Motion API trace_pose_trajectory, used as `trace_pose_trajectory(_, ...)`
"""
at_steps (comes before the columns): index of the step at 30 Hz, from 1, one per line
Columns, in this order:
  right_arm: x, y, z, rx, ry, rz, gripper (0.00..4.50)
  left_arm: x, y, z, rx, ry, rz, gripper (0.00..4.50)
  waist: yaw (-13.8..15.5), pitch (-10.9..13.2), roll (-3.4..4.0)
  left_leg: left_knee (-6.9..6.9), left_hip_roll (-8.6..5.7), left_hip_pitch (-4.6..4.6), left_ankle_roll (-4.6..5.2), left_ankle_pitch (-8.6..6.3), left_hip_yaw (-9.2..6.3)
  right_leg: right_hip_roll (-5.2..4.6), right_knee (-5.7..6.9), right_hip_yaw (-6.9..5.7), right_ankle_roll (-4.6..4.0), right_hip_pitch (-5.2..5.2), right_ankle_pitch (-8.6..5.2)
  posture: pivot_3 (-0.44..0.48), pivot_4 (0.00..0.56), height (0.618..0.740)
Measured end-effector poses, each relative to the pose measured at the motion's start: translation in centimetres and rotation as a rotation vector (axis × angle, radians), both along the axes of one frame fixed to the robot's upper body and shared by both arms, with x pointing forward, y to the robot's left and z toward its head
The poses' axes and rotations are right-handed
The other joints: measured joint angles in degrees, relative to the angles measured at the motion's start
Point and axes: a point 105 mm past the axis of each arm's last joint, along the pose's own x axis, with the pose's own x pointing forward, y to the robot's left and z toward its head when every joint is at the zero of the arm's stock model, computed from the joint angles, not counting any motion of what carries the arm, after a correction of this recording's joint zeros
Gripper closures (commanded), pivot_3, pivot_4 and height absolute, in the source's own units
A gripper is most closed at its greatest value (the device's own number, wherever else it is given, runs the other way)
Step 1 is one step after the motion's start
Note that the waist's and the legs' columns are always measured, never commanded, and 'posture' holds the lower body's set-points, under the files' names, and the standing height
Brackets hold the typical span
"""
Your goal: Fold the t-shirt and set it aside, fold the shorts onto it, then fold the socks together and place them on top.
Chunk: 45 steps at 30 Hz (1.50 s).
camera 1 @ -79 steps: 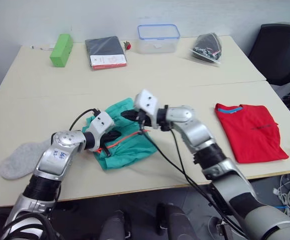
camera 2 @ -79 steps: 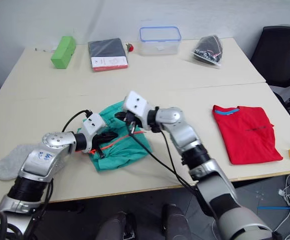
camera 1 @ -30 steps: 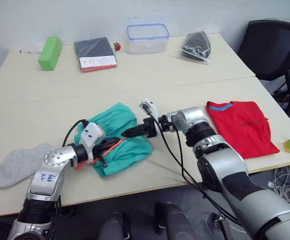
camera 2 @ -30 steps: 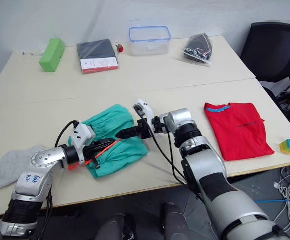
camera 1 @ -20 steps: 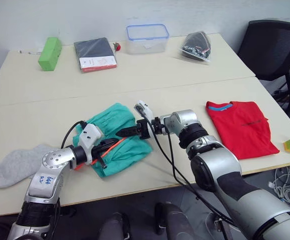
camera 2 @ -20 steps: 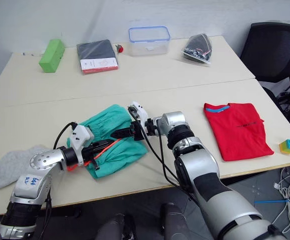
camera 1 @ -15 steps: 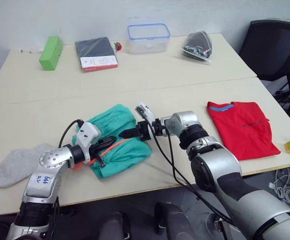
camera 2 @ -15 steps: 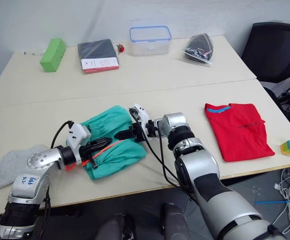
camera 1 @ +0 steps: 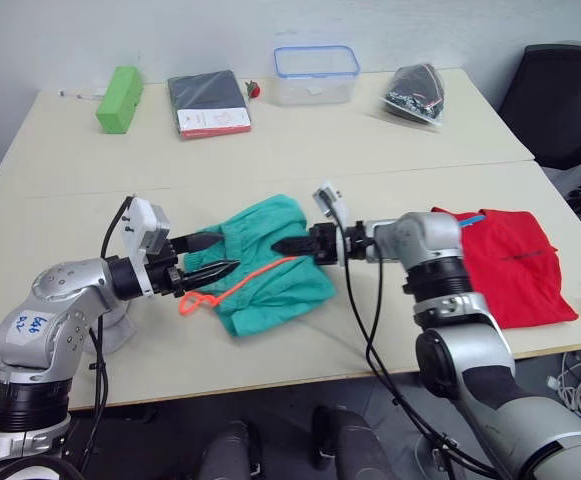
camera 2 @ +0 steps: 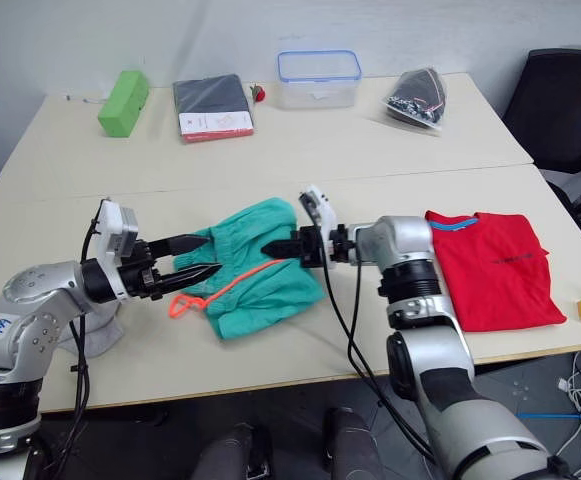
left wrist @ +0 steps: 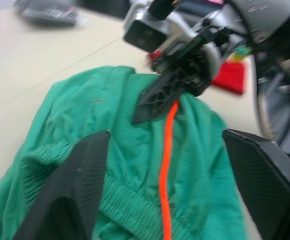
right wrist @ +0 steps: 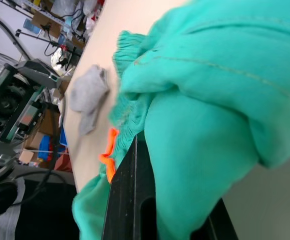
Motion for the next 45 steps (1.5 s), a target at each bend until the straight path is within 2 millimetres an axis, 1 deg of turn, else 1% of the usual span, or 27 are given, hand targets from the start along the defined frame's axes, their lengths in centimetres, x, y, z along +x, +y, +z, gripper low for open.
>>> trace_pose_trajectory(2, -1.3, -3.3, 2.0, -0.027, -0.073, -0.051, 4.50, -1.1, -1.5, 1.2, 0.001, -0.023, -0.101, 0.02, 0.71, 0.00, 0.00, -0.09, -0.05, 0.04, 0.02, -0.01, 0.00, 0.02, -0.13, -0.03, 0.01, 0.04, 0.00, 0.000, 0.150, 0.740)
trace_pose_trajectory(3, -2.0, -5.2, 2.9, -0.055, -0.113, -0.085, 4.50, -1.6, -2.2, 1.4, 0.010, -0.029, -0.146, 0.02, 0.86, 0.00, 0.01, -0.11, -0.06, 0.03, 0.03, -0.02, 0.01, 0.04, -0.17, -0.05, 0.01, 0.05, 0.00, 0.000, 0.150, 0.740)
trace_pose_trajectory(4, -2.9, -7.4, 3.3, -0.098, -0.143, -0.124, 4.50, -1.9, -3.0, 1.4, 0.021, -0.028, -0.195, 0.02, 1.21, 0.00, 0.00, -0.14, -0.08, 0.03, 0.04, -0.02, -0.01, 0.08, -0.27, -0.11, 0.01, 0.08, 0.00, 0.000, 0.150, 0.740)
trace_pose_trajectory(5, -3.6, -9.5, 3.5, -0.137, -0.151, -0.172, 4.50, -2.1, -3.4, 1.3, 0.028, -0.024, -0.224, 0.02, 1.26, 0.00, 0.00, -0.17, -0.08, 0.06, 0.04, -0.03, 0.02, 0.25, -0.51, -0.11, 0.03, 0.12, 0.01, 0.000, 0.150, 0.740)
trace_pose_trajectory(7, -4.6, -12.7, 3.4, -0.206, -0.137, -0.252, 4.50, -2.4, -4.1, 1.2, 0.036, -0.020, -0.266, 0.02, 1.36, 0.02, -0.01, -0.16, -0.06, 0.05, 0.05, -0.04, 0.10, 0.51, -0.74, -0.02, 0.08, 0.14, 0.03, 0.000, 0.150, 0.740)
trace_pose_trajectory(10, -6.0, -18.0, 3.4, -0.321, -0.116, -0.374, 4.50, -2.6, -5.5, 2.0, 0.021, -0.050, -0.328, 0.02, 1.09, 0.06, -0.04, -0.14, 0.01, 0.15, 0.05, 0.03, 0.22, 0.69, -0.79, 0.17, 0.14, 0.17, 0.07, 0.000, 0.150, 0.740)
trace_pose_trajectory(11, -6.2, -19.4, 3.4, -0.347, -0.119, -0.405, 4.50, -2.6, -5.6, 2.1, 0.019, -0.054, -0.337, 0.02, 0.90, 0.07, -0.04, -0.14, 0.02, 0.18, 0.02, 0.04, 0.25, 0.74, -0.77, 0.22, 0.15, 0.18, 0.07, 0.000, 0.150, 0.740)
trace_pose_trajectory(14, -6.3, -24.5, 3.5, -0.425, -0.129, -0.535, 4.50, -2.8, -5.9, 2.4, 0.012, -0.064, -0.356, 0.02, 0.55, 0.09, -0.09, -0.15, 0.01, 0.48, -0.07, 0.14, 0.44, 0.88, -0.65, 0.45, 0.14, 0.24, 0.08, 0.000, 0.150, 0.740)
trace_pose_trajectory(16, -6.2, -26.8, 3.1, -0.464, -0.140, -0.583, 4.50, -2.8, -6.0, 2.4, 0.012, -0.067, -0.363, 0.02, 0.50, 0.10, -0.11, -0.20, 0.04, 0.72, -0.14, 0.20, 0.52, 0.94, -0.61, 0.56, 0.11, 0.36, 0.10, 0.000, 0.150, 0.740)
trace_pose_trajectory(18, -5.7, -28.9, 1.8, -0.517, -0.140, -0.622, 4.50, -2.8, -6.2, 2.4, 0.016, -0.075, -0.367, 0.02, 0.53, 0.11, -0.12, -0.22, 0.13, 0.90, -0.20, 0.25, 0.55, 0.97, -0.61, 0.63, 0.06, 0.51, 0.11, 0.000, 0.150, 0.740)
trace_pose_trajectory(20, -5.0, -30.9, 0.1, -0.575, -0.131, -0.682, 4.50, -2.6, -6.1, 2.3, 0.028, -0.090, -0.356, 0.02, 0.57, 0.11, -0.11, -0.22, 0.17, 0.94, -0.21, 0.28, 0.56, 0.97, -0.61, 0.67, 0.03, 0.53, 0.10, 0.000, 0.150, 0.740)
trace_pose_trajectory(21, -4.5, -31.4, -0.5, -0.583, -0.138, -0.704, 4.50, -2.5, -6.1, 2.2, 0.032, -0.096, -0.352, 0.02, 0.54, 0.11, -0.11, -0.22, 0.18, 0.95, -0.22, 0.29, 0.60, 0.97, -0.60, 0.71, 0.02, 0.52, 0.11, 0.000, 0.150, 0.740)
trace_pose_trajectory(23, -3.2, -31.6, -1.9, -0.577, -0.159, -0.732, 4.50, -2.4, -6.1, 2.2, 0.039, -0.104, -0.343, 0.02, 0.42, 0.14, -0.06, -0.23, 0.19, 0.95, -0.24, 0.31, 0.63, 0.96, -0.52, 0.77, 0.01, 0.48, 0.13, 0.000, 0.150, 0.740)
trace_pose_trajectory(25, -2.0, -31.8, -2.2, -0.591, -0.213, -0.758, 4.50, -2.3, -6.1, 2.2, 0.040, -0.108, -0.337, 0.02, 0.48, 0.19, 0.04, -0.23, 0.19, 0.94, -0.27, 0.36, 0.68, 0.95, -0.43, 0.78, 0.00, 0.41, 0.14, 0.000, 0.150, 0.740)
trace_pose_trajectory(26, -1.5, -32.0, -2.3, -0.633, -0.256, -0.763, 4.50, -2.2, -6.1, 2.2, 0.040, -0.110, -0.333, 0.02, 0.63, 0.21, 0.06, -0.23, 0.20, 0.93, -0.29, 0.37, 0.68, 0.96, -0.41, 0.78, 0.00, 0.38, 0.14, 0.000, 0.150, 0.740)
trace_pose_trajectory(29, -0.8, -32.3, -2.6, -0.690, -0.340, -0.751, 3.78, -1.8, -5.9, 2.0, 0.042, -0.104, -0.316, 0.00, 0.81, 0.21, 0.06, -0.24, 0.21, 0.91, -0.30, 0.37, 0.68, 0.98, -0.42, 0.77, -0.02, 0.38, 0.13, 0.000, 0.150, 0.740)
trace_pose_trajectory(33, -0.7, -32.3, -2.6, -0.718, -0.403, -0.721, 2.52, -1.6, -5.9, 2.0, 0.049, -0.115, -0.304, 0.00, 0.80, 0.21, 0.06, -0.19, 0.17, 0.91, -0.26, 0.39, 0.70, 0.93, -0.42, 0.79, 0.04, 0.39, 0.16, 0.000, 0.150, 0.740)
trace_pose_trajectory(35, -1.1, -32.4, -3.1, -0.741, -0.414, -0.688, 1.77, -1.6, -5.8, 2.0, 0.054, -0.119, -0.299, 0.00, 0.86, 0.21, 0.06, -0.18, 0.19, 0.92, -0.25, 0.39, 0.68, 0.94, -0.42, 0.77, 0.04, 0.43, 0.16, 0.000, 0.150, 0.740)
trace_pose_trajectory(37, -1.8, -32.8, -3.6, -0.754, -0.395, -0.675, 1.14, -1.5, -5.8, 2.0, 0.060, -0.121, -0.293, 0.00, 0.86, 0.21, 0.06, -0.19, 0.18, 0.93, -0.25, 0.39, 0.68, 0.94, -0.41, 0.79, 0.04, 0.43, 0.16, 0.000, 0.150, 0.740)
trace_pose_trajectory(38, -2.1, -33.2, -3.5, -0.756, -0.387, -0.677, 0.77, -1.5, -5.7, 2.0, 0.061, -0.123, -0.292, 0.00, 0.87, 0.21, 0.08, -0.18, 0.18, 0.92, -0.25, 0.39, 0.68, 0.93, -0.41, 0.79, 0.04, 0.43, 0.16, 0.000, 0.150, 0.740)
trace_pose_trajectory(40, -2.9, -34.2, -2.6, -0.760, -0.393, -0.705, 0.07, -1.5, -5.6, 2.0, 0.065, -0.127, -0.287, 0.00, 0.84, 0.23, 0.10, -0.18, 0.18, 0.93, -0.24, 0.39, 0.68, 0.92, -0.41, 0.79, 0.04, 0.43, 0.16, 0.000, 0.150, 0.740)
trace_pose_trajectory(42, -3.8, -35.3, -1.5, -0.761, -0.405, -0.739, 0.03, -1.5, -5.6, 1.9, 0.065, -0.126, -0.286, 0.00, 0.84, 0.22, 0.11, -0.19, 0.19, 0.94, -0.25, 0.40, 0.68, 0.94, -0.40, 0.79, 0.04, 0.43, 0.16, 0.000, 0.150, 0.740)
trace_pose_trajectory(45, -5.9, -37.6, -0.1, -0.780, -0.408, -0.821, 0.03, -1.4, -5.1, 1.3, 0.073, -0.105, -0.265, 0.00, 0.90, 0.22, 0.11, -0.20, 0.18, 0.95, -0.25, 0.39, 0.67, 0.93, -0.41, 0.79, 0.02, 0.43, 0.15, 0.000, 0.150, 0.740)
